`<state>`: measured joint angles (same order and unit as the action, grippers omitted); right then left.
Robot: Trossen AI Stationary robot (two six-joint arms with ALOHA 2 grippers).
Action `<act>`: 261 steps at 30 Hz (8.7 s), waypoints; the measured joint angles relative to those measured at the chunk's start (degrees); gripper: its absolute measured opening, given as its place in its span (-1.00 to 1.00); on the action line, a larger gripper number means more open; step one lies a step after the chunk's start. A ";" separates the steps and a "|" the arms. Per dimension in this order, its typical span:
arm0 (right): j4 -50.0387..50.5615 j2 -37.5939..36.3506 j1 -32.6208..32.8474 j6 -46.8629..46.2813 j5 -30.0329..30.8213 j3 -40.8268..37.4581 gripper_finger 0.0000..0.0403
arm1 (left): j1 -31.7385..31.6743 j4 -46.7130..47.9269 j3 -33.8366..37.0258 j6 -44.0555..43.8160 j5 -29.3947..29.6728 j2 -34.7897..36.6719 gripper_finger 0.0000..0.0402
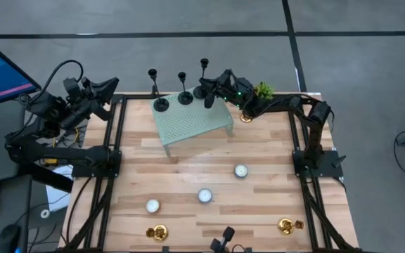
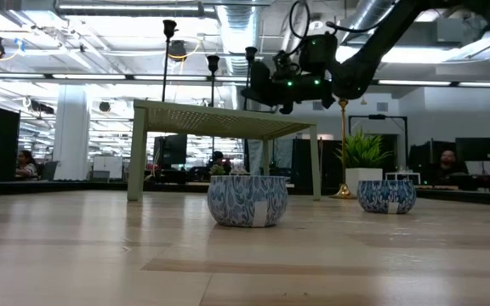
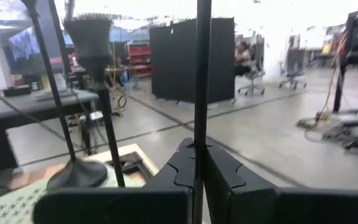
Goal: Pick & Place candle stick holders
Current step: Put the black candle holder on the shelf aligned with the other black candle holders, then put the top gold candle holder on the shelf, then put the right gold candle holder on the shelf aligned with the other gold candle holder
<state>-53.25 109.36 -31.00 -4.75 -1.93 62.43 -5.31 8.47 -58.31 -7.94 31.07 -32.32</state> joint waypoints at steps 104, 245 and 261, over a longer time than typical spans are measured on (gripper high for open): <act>39.56 -45.13 6.86 -4.87 39.99 -34.75 0.29 | -0.01 -0.85 0.00 0.17 -0.02 0.01 -0.95; 106.96 -53.99 17.94 -15.20 9.11 8.55 0.31 | 0.13 3.49 -0.01 -3.80 -18.17 -0.24 -0.70; 138.60 -47.25 47.80 -55.87 -7.63 8.47 0.32 | 4.69 22.84 -0.01 -20.00 -33.53 -4.18 -0.10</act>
<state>85.35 62.11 16.79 -60.62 -9.57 70.91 -0.62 31.31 -58.33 -27.95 -2.46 -36.49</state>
